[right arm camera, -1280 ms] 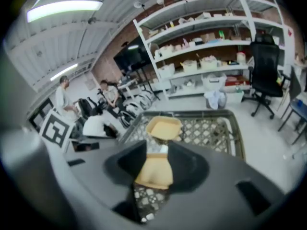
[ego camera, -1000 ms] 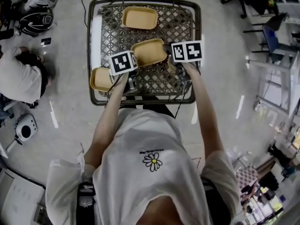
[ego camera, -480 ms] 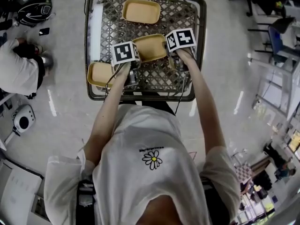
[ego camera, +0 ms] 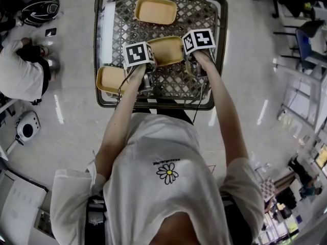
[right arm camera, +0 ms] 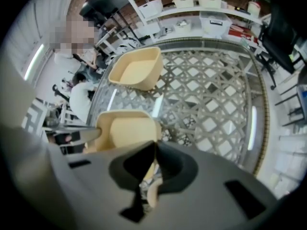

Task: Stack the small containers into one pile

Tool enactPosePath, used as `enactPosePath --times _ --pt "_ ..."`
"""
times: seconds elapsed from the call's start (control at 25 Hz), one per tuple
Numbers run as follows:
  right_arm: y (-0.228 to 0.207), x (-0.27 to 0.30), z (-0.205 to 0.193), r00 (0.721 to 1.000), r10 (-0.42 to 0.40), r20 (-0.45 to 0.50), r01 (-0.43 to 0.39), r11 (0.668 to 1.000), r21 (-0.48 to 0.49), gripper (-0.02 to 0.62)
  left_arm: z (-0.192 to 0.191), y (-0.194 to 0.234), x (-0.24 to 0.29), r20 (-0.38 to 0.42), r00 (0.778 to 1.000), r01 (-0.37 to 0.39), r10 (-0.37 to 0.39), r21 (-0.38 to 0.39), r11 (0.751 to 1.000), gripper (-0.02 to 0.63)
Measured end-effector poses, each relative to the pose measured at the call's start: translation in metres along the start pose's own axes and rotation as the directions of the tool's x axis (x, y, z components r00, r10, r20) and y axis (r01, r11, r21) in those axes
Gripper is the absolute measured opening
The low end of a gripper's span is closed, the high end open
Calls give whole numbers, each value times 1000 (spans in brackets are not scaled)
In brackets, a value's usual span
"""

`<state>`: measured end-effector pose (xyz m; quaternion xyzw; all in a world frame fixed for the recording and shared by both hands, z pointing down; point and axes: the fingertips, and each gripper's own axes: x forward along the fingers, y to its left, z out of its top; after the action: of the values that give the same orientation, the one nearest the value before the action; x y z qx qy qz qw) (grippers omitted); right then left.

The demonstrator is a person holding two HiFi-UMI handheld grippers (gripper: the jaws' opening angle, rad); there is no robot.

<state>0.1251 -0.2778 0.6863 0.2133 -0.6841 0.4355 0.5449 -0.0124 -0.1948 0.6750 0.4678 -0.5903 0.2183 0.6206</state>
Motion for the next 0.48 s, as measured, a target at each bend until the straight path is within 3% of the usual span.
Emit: enactPosePath --times 0.24,0.48 --pt "13 -31 3 990 -13 139 12 1000 10 38 14 -7 -26 76 997 9 -13 55 998 32" --pt "39 -91 7 914 -89 395 87 996 24 37 42 -25 -84 259 965 -4 -42 174 985 31"
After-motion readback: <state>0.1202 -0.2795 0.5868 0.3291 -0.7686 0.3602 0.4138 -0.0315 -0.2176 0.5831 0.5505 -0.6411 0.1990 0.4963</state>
